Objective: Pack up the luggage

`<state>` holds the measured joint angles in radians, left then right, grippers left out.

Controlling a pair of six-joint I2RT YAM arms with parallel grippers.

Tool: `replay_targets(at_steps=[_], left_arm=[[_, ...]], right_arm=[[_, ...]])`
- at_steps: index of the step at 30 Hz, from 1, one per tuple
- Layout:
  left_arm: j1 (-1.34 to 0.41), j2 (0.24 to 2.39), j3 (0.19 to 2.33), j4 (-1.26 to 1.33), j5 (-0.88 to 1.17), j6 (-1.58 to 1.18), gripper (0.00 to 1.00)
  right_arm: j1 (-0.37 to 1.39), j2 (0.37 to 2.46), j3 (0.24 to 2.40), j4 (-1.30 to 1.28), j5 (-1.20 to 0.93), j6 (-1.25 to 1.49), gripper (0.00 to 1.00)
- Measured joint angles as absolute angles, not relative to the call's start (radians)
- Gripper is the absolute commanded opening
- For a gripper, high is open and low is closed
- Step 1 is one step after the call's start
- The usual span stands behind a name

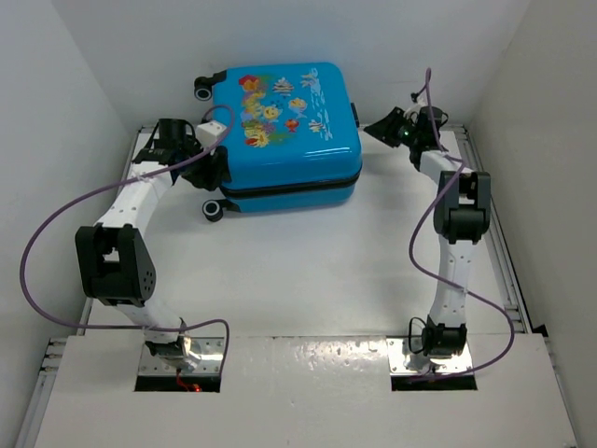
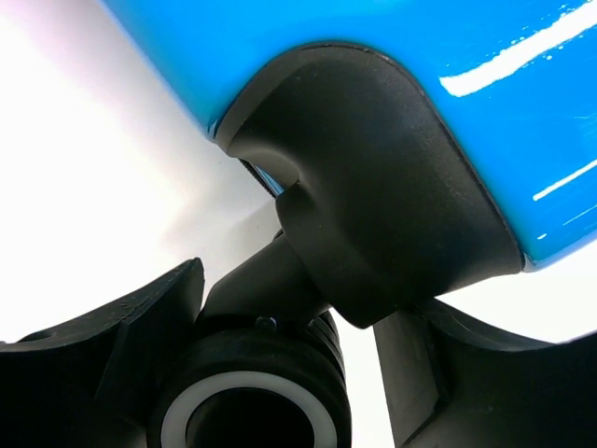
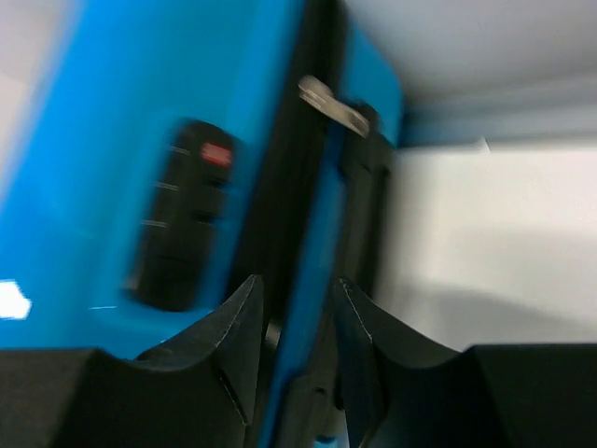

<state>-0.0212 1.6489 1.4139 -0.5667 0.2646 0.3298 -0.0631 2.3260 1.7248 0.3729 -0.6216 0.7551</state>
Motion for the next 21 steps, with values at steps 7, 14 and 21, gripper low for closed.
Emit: replay_targets(at_steps=[7, 14, 21], left_arm=[[-0.027, 1.634, 1.396, -0.551, 0.246, 0.312, 0.73], [-0.028, 1.634, 1.395, -0.55, 0.234, 0.304, 0.74], [-0.029, 1.634, 1.395, -0.55, 0.23, 0.304, 0.74]], right_arm=[[-0.062, 2.453, 1.758, 0.305, -0.604, 0.82, 0.42], [-0.061, 2.534, 1.863, 0.292, -0.628, 0.881, 0.54], [-0.061, 2.535, 1.864, 0.402, -0.688, 1.002, 0.54]])
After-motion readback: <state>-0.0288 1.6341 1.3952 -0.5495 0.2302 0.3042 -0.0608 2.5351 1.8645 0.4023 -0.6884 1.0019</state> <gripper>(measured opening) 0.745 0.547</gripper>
